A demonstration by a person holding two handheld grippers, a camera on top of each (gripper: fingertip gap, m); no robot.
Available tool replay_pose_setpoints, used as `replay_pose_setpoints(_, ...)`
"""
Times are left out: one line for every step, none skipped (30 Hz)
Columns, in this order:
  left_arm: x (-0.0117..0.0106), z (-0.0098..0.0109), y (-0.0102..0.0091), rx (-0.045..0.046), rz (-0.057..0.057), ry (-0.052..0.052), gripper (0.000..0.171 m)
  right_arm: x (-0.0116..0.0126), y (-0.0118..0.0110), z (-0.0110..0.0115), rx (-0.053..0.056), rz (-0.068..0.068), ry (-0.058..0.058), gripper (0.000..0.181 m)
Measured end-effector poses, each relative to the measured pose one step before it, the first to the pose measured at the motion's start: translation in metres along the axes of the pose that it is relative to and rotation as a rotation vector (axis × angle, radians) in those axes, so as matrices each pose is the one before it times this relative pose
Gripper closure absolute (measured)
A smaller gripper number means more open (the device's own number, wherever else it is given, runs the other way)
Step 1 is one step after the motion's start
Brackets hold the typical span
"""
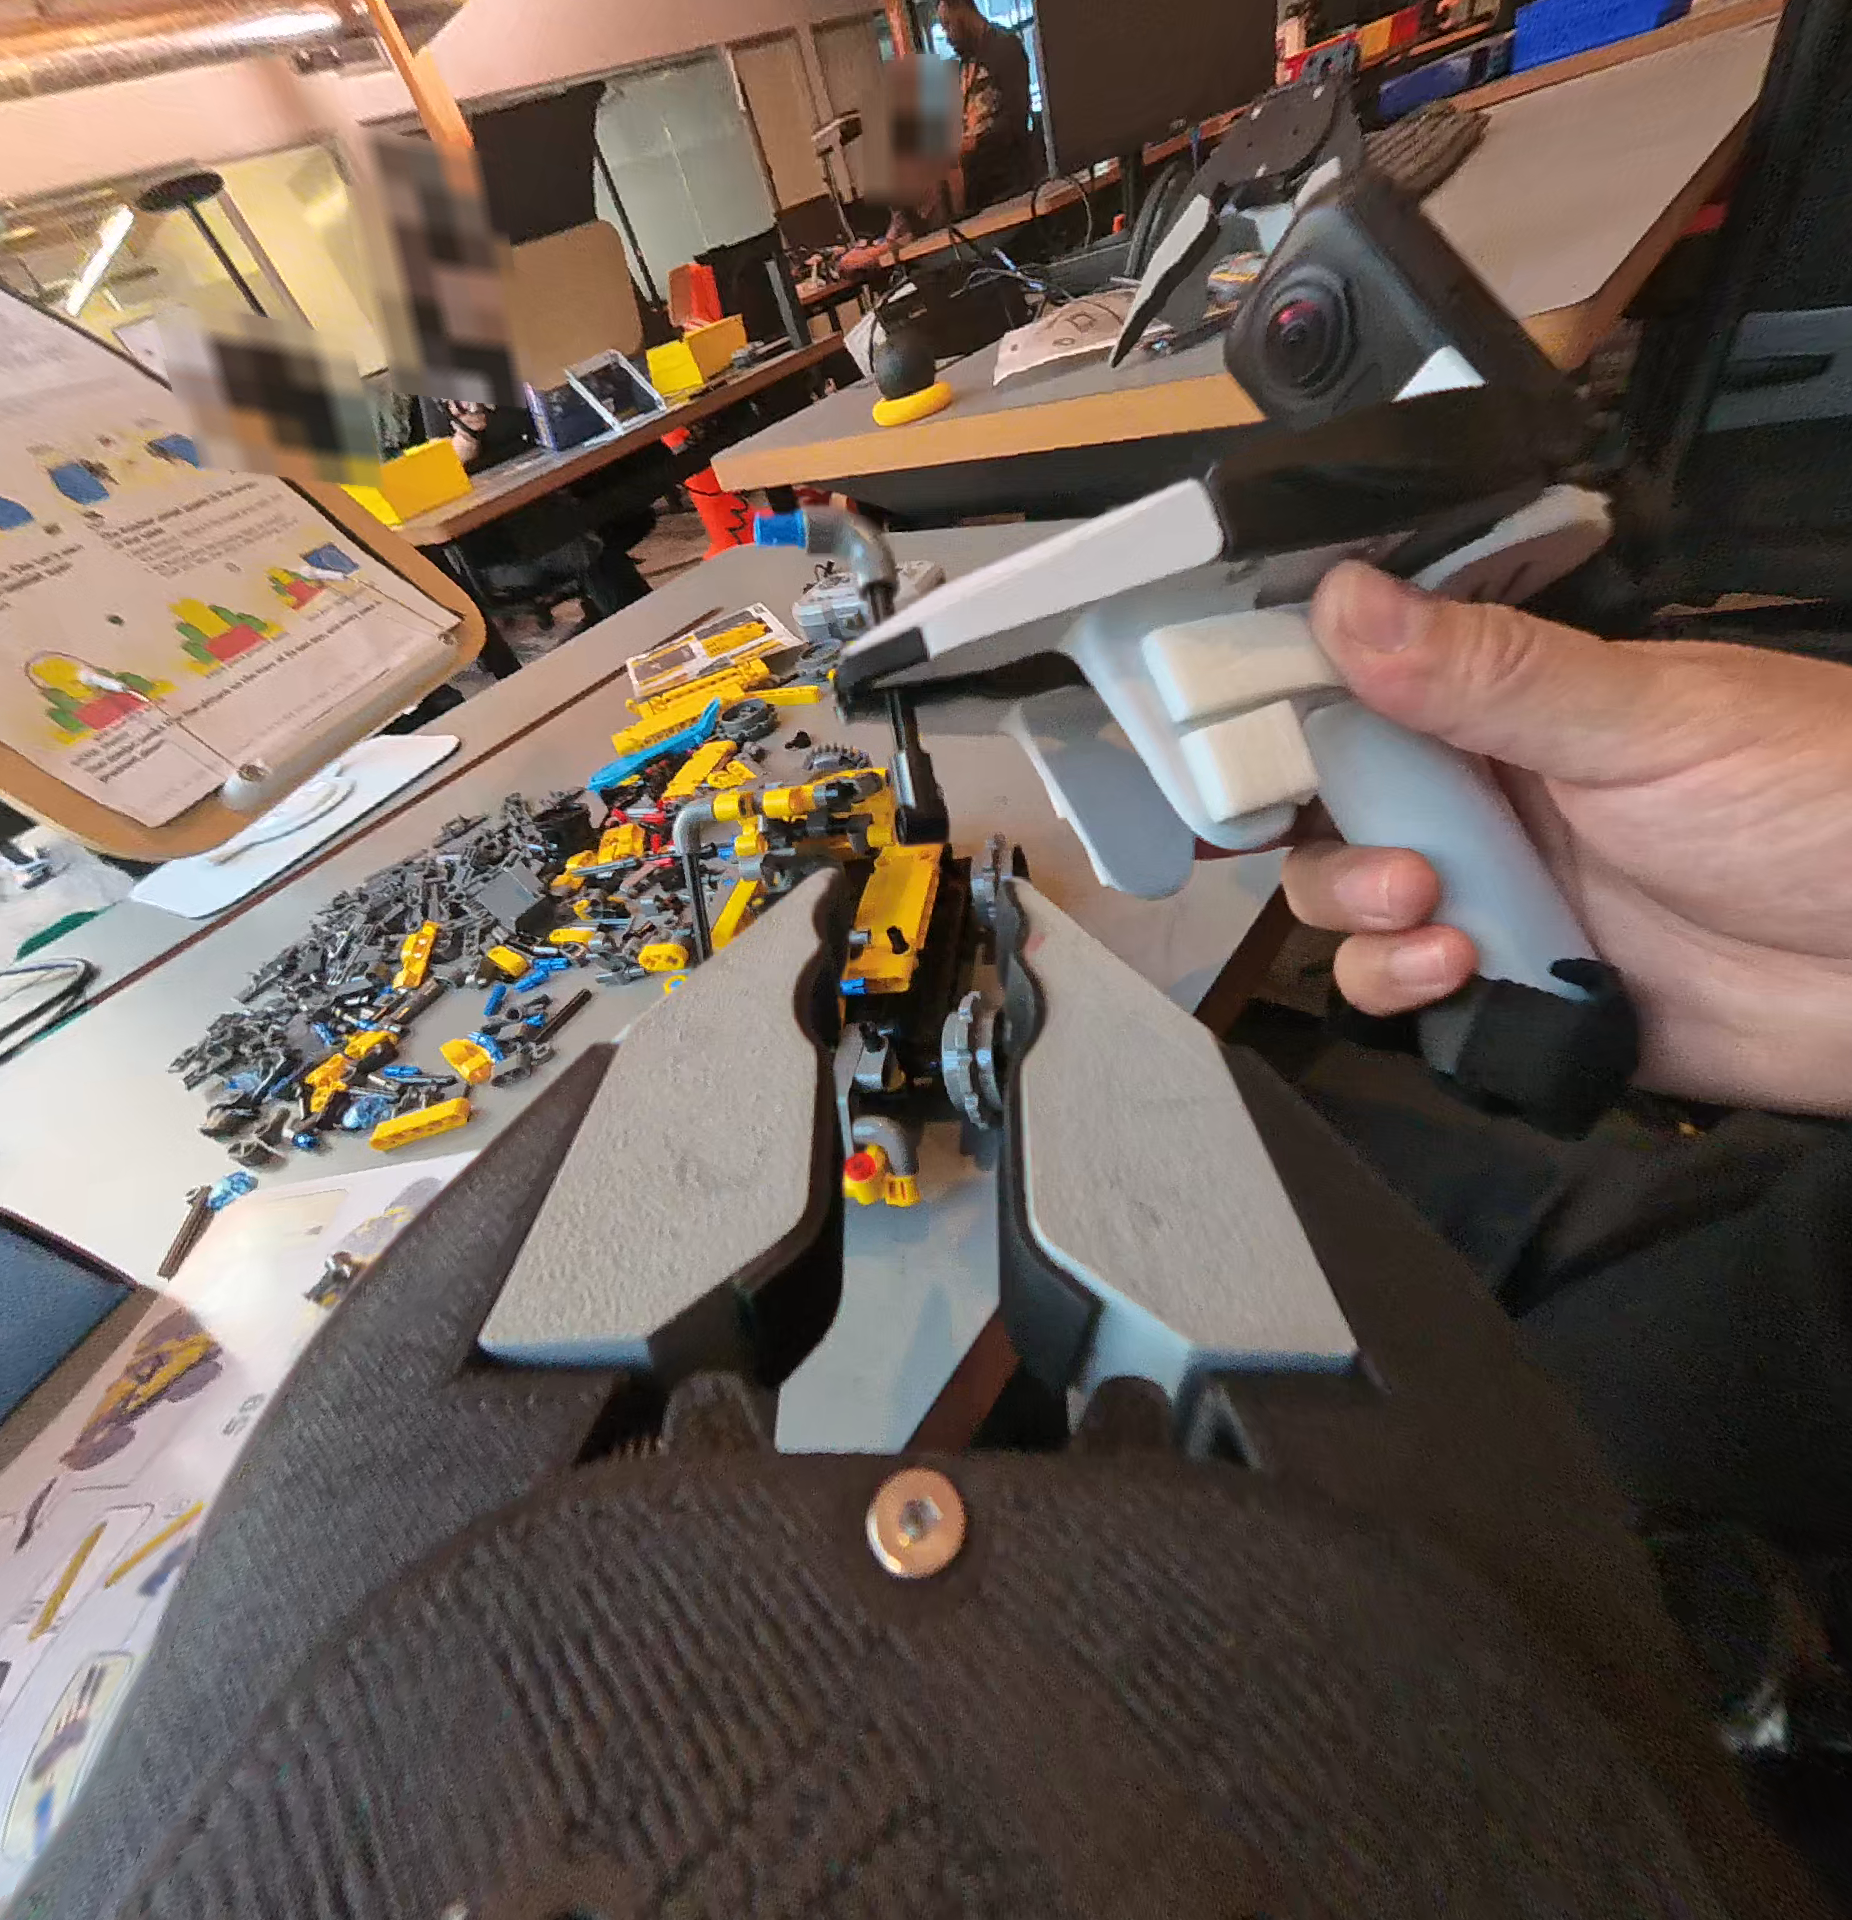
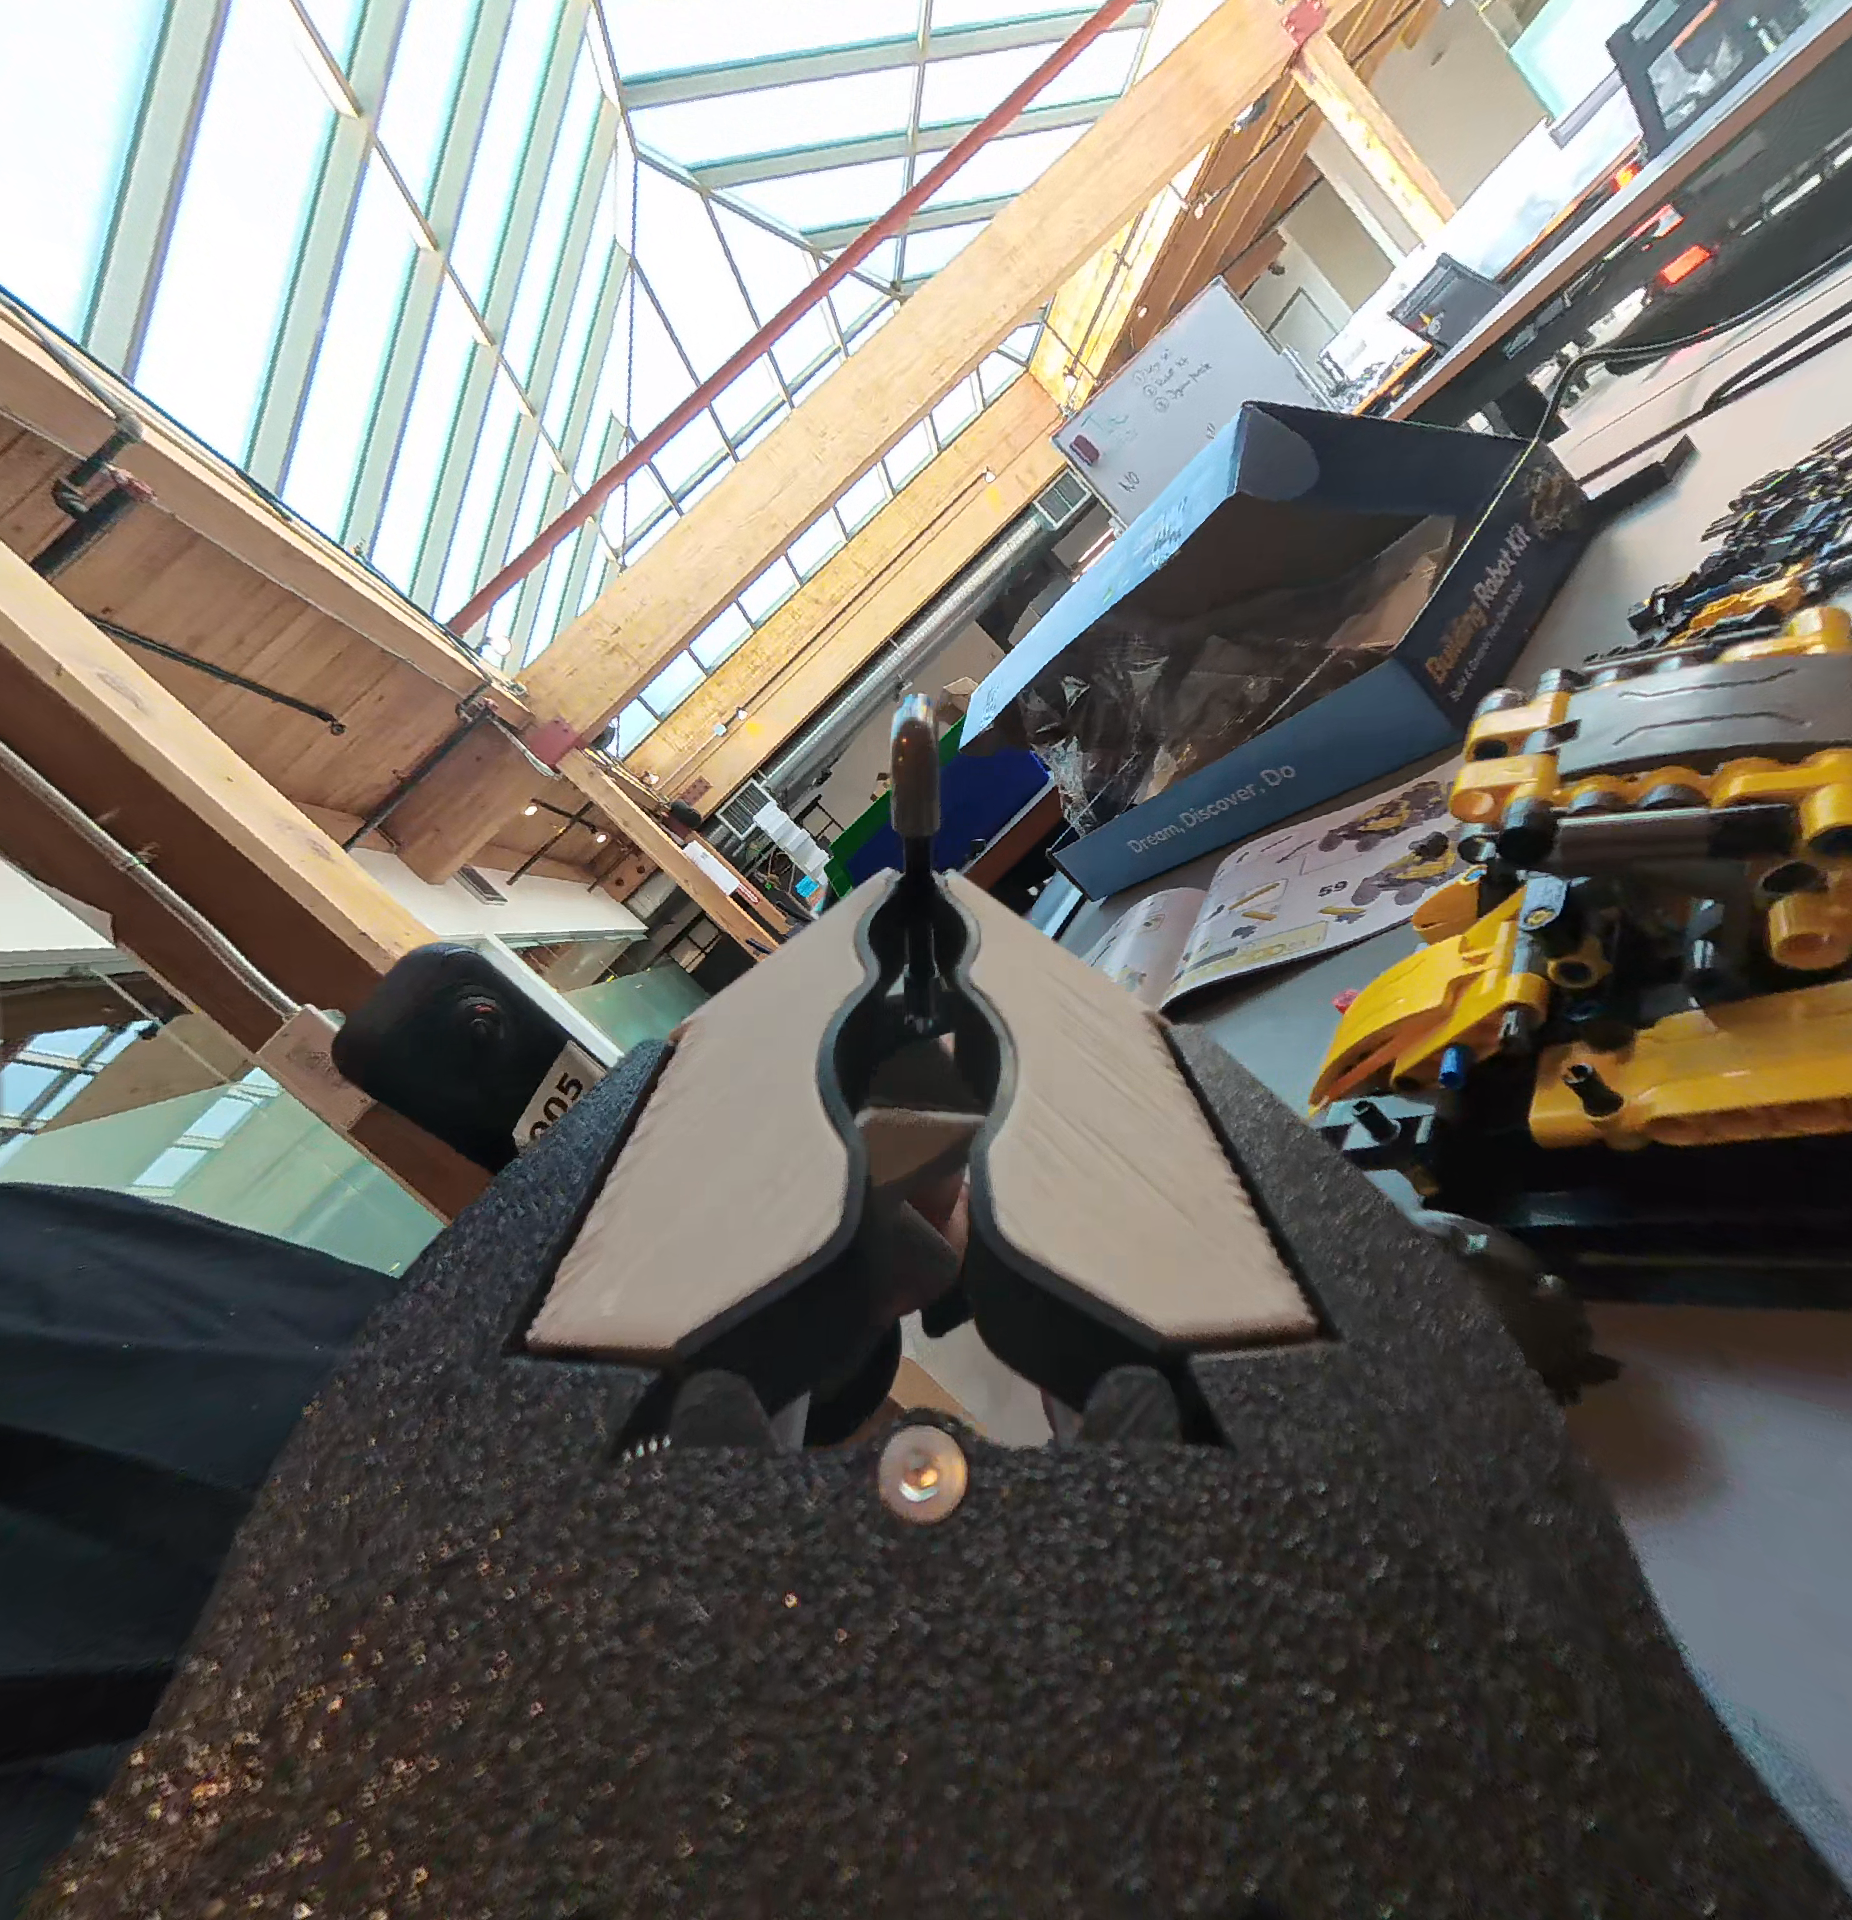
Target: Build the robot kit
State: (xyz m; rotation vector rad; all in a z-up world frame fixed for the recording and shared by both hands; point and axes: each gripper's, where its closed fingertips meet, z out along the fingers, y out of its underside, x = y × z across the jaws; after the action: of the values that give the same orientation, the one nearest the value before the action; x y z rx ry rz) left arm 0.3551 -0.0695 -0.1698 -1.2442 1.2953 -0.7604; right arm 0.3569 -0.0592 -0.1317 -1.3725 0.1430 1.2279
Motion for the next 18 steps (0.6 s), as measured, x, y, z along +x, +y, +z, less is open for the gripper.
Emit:
replay_pose_setpoints(0.00192, -0.00079, -0.00366, 0.01397, 0.0015, 0.0145, 0.148, 0.00114, 0.00033, -0.00044, -0.0009, 0.0091, 0.0020, 0.177)
replay_pose_setpoints(0.00285, -0.00149, -0.00541, 0.02622, 0.0009, 0.0172, 0.149, 0.00187, -0.00012, -0.00059, 0.0023, 0.0010, 0.0083, 0.177)
replay_pose_setpoints(0.00061, -0.00125, -0.00459, 0.02197, 0.0032, 0.0008, 0.151, 0.00142, 0.00021, -0.00047, -0.0006, 0.0010, 0.0047, 0.177)
replay_pose_setpoints(-0.00133, -0.00052, -0.00191, 0.00729, 0.0070, -0.0126, 0.152, 0.00040, 0.00065, -0.00018, -0.0016, 0.0043, -0.0011, 0.177)
replay_pose_setpoints(-0.00112, 0.00045, 0.00000, -0.00371, 0.0088, -0.0090, 0.153, 0.00058, 0.00065, -0.00017, 0.0007, 0.0028, 0.0020, 0.177)
replay_pose_setpoints(-0.00001, 0.00129, 0.00164, -0.00969, 0.0077, -0.0014, 0.153, 0.00050, 0.00079, 0.00012, 0.0013, 0.0010, 0.0022, 0.177)
replay_pose_setpoints(0.00028, 0.00172, 0.00278, -0.01390, 0.0053, 0.0000, 0.153, 0.00029, 0.00118, 0.00038, -0.0024, 0.0052, -0.0005, 0.177)
replay_pose_setpoints(0.00030, 0.00155, 0.00300, -0.01286, 0.0051, -0.0011, 0.153, 0.00034, 0.00066, 0.00029, 0.0005, 0.0084, -0.0013, 0.177)
replay_pose_setpoints(0.00075, 0.00085, 0.00231, -0.00772, 0.0078, 0.0012, 0.154, 0.00075, -0.00005, -0.00016, 0.0046, 0.0088, 0.0000, 0.177)
replay_pose_setpoints(-0.00048, 0.00020, 0.00166, -0.00366, 0.0072, -0.0077, 0.158, 0.00148, 0.00001, -0.00032, 0.0028, 0.0066, 0.0031, 0.177)
replay_pose_setpoints(-0.00071, -0.00027, 0.00026, 0.00447, 0.0070, -0.0071, 0.161, 0.00158, 0.00019, -0.00019, 0.0003, 0.0053, 0.0043, 0.177)
replay_pose_setpoints(-0.00074, -0.00042, -0.00010, 0.00607, 0.0065, -0.0046, 0.163, 0.00104, 0.00037, -0.00032, 0.0003, 0.0062, 0.0014, 0.178)
replay_pose_setpoints(-0.00116, -0.00020, 0.00037, 0.00145, 0.0061, -0.0053, 0.165, 0.00065, 0.00036, -0.00026, 0.0022, 0.0070, -0.0003, 0.177)
replay_pose_setpoints(-0.00037, 0.00008, 0.00070, -0.00061, 0.0043, -0.0006, 0.165, 0.00028, 0.00012, -0.00017, 0.0038, 0.0043, -0.0005, 0.177)
replay_pose_setpoints(0.00030, 0.00034, 0.00106, -0.00162, 0.0028, 0.0022, 0.165, 0.00045, 0.00039, -0.00019, 0.0019, 0.0016, 0.0020, 0.177)
replay_pose_setpoints(-0.00004, 0.00012, 0.00095, -0.00020, 0.0028, -0.0014, 0.165, 0.00077, 0.00061, -0.00016, 0.0002, -0.0002, 0.0038, 0.177)
replay_pose_setpoints(0.00047, -0.00008, 0.00024, 0.00557, 0.0046, -0.0007, 0.164, 0.00079, 0.00082, -0.00034, -0.0005, 0.0011, 0.0026, 0.177)
replay_pose_setpoints(0.00073, -0.00016, -0.00020, 0.00702, 0.0039, 0.0002, 0.163, 0.00061, 0.00077, -0.00040, 0.0010, 0.0042, 0.0005, 0.177)
